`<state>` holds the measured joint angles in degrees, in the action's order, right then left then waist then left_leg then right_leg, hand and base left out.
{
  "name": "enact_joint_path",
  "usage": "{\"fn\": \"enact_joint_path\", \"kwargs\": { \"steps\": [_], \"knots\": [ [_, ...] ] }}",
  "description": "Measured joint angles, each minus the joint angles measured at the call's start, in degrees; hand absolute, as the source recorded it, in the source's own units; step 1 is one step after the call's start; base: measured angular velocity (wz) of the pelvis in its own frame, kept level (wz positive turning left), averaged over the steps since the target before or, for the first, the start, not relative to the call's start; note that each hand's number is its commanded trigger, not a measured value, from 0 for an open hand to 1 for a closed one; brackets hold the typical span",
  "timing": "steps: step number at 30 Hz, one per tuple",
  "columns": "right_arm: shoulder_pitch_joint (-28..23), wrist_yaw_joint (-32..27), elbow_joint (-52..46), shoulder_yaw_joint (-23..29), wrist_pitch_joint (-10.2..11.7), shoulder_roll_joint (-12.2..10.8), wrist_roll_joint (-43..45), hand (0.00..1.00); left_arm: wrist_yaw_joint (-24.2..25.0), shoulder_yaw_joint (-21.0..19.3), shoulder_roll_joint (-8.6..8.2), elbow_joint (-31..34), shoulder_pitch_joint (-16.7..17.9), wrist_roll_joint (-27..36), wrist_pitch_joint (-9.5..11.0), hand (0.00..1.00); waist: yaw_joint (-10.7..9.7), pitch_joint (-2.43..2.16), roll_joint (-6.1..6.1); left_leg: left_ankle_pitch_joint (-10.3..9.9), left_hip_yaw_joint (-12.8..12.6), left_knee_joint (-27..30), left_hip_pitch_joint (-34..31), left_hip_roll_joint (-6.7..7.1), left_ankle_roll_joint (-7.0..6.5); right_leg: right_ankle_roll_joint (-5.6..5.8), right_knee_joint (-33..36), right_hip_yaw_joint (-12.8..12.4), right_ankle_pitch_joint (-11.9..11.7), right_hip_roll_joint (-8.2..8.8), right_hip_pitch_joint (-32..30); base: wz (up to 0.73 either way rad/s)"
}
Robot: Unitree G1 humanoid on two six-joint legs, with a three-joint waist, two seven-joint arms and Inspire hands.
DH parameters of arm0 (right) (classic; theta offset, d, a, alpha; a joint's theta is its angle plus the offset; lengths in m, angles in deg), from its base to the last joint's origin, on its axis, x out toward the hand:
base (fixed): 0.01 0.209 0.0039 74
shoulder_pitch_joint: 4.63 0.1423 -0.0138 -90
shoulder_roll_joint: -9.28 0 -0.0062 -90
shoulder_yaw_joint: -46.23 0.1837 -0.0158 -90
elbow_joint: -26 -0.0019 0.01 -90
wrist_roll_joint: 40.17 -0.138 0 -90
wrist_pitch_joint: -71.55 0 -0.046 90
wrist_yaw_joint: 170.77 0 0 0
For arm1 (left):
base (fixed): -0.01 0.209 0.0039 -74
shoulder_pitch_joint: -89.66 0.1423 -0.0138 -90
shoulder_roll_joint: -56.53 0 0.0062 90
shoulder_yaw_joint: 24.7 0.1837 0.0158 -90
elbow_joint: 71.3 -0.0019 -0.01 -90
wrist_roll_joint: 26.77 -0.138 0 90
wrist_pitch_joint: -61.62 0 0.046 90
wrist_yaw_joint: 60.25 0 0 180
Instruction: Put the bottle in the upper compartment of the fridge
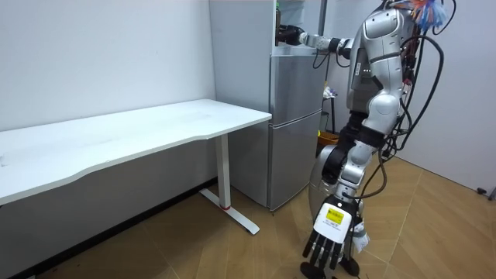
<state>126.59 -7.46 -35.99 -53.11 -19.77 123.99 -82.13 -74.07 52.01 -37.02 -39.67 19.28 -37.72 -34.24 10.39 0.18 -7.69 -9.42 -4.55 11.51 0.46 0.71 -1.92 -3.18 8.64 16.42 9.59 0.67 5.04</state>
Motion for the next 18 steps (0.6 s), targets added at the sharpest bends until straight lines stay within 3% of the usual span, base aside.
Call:
{"fn": "enact_joint_path", "kwargs": {
  "steps": [5, 13, 18],
  "knots": [
    [-0.1, -1.5, -2.7, 0.1, 0.1, 0.0, 0.0, 0.00, 0.0, 0.0, -0.06, -1.4, -0.1, 0.0, 0.0, 0.00, -0.7, -0.07, 0.03, 0.0, -0.4, 0.0, 0.3, -0.07, 0.01, -0.01, 0.0, -0.6, 0.0, -0.09, -0.1, -0.05],
    [-4.2, -5.3, -9.7, 1.8, 0.1, -0.2, 3.7, 0.00, -1.1, 1.7, -0.54, -0.7, -0.1, 0.2, -0.1, 0.00, -1.1, -0.27, 0.24, 0.0, -1.8, -0.7, 1.1, -0.18, -0.05, 0.04, 0.1, -1.8, 0.0, -0.13, 0.0, -0.08],
    [-7.0, -6.6, -16.4, 3.3, 0.2, -0.9, 4.7, 0.00, -1.8, 2.4, -0.54, -0.8, -0.3, 0.2, 0.1, 0.00, -2.8, -0.42, 0.63, -0.1, -1.9, -0.8, 1.5, -0.18, -0.08, 0.06, 0.1, -1.9, 0.0, -0.15, 0.3, -0.01]
  ]
}}
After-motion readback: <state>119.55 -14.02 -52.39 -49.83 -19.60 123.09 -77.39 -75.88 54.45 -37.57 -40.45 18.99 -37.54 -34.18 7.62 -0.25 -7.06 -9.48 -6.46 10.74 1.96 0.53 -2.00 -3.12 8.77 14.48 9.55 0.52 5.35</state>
